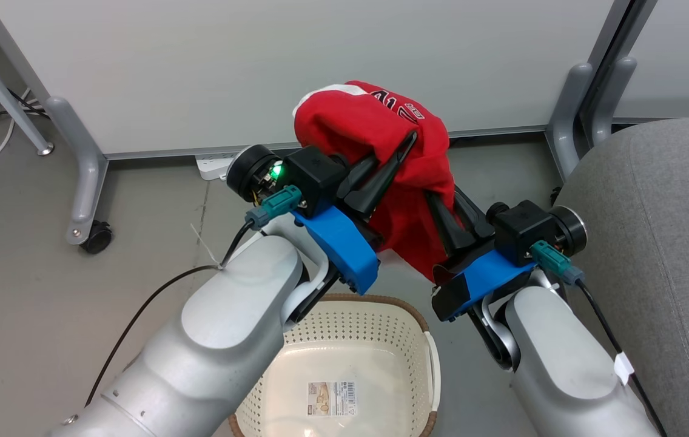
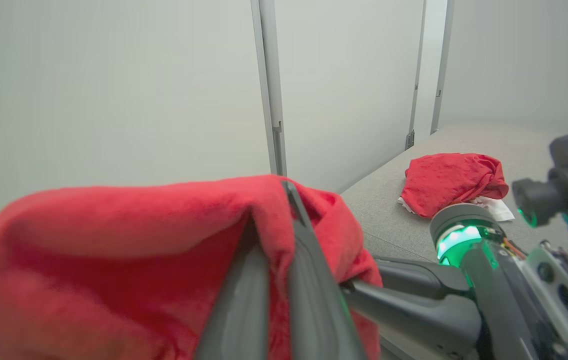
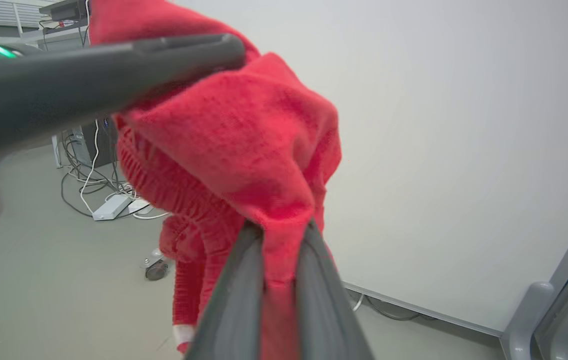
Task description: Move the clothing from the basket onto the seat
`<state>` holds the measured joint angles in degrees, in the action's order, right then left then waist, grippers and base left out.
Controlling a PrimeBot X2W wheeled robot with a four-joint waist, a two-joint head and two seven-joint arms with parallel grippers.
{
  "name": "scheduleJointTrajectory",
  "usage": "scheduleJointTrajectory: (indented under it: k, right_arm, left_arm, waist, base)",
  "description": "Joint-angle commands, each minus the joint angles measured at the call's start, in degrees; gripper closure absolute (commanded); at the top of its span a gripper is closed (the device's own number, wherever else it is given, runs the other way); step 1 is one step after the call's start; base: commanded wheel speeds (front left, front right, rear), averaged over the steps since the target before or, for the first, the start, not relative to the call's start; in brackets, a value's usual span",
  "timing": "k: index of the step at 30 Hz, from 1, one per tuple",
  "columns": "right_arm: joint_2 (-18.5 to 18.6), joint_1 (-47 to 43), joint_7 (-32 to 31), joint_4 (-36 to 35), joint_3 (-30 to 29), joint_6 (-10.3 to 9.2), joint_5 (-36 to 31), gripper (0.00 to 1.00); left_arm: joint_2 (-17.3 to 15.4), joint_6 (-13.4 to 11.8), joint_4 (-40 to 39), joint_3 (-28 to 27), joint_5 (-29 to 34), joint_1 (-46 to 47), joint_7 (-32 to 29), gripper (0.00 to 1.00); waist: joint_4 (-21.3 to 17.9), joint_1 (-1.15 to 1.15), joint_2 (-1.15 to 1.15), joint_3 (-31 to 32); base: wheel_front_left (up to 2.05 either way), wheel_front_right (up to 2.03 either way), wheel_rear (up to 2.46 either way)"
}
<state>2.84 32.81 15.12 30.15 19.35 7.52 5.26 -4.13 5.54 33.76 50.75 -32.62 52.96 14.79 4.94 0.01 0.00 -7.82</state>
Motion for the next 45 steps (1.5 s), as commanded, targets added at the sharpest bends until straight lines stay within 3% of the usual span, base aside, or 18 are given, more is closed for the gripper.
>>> scheduleJointTrajectory:
  k: [1,21,22,23,36,45]
  right_arm:
    - [0.1,0.9,0.0,0.3,-0.1,-0.06,0.5,1.0]
    - [0.1,0.6,0.0,1.7,-0.2,-0.06,1.5,1.0]
    - [0.1,0.6,0.0,1.8,-0.2,-0.06,1.5,1.0]
    - [0.1,0.7,0.0,1.8,-0.3,-0.06,1.6,1.0]
    - [0.1,1.4,0.1,1.3,-3.6,-0.06,2.2,1.0]
    - [0.1,2.6,0.1,-0.8,-9.2,-0.06,0.5,1.0]
  left_arm:
    - [0.1,0.2,0.1,0.1,0.0,0.8,0.4,1.0]
    - [0.4,0.6,1.4,0.0,-0.1,-0.1,0.5,1.0]
    - [0.4,0.6,1.5,0.0,-0.2,-0.1,0.5,0.45]
    - [0.5,0.6,1.6,0.1,-0.2,0.0,0.5,0.0]
    - [0.5,0.2,2.2,0.4,-0.1,-0.3,0.5,0.0]
    - [-0.7,0.0,1.0,0.5,0.5,-0.2,0.5,0.0]
  waist:
    - [0.0,-0.01,0.0,0.0]
    - [-0.7,-0.01,0.0,0.6]
    - [-0.7,-0.01,0.0,0.6]
    - [-0.8,-0.01,0.0,0.6]
    - [-1.2,-0.01,0.0,-0.9]
    - [-5.2,-0.01,0.0,-4.8]
  base:
    - [0.0,0.0,0.0]
    - [0.0,0.0,0.0]
    - [0.0,0.0,0.0]
    - [0.0,0.0,0.0]
    - [0.0,0.0,0.0]
    - [0.0,0.0,0.0]
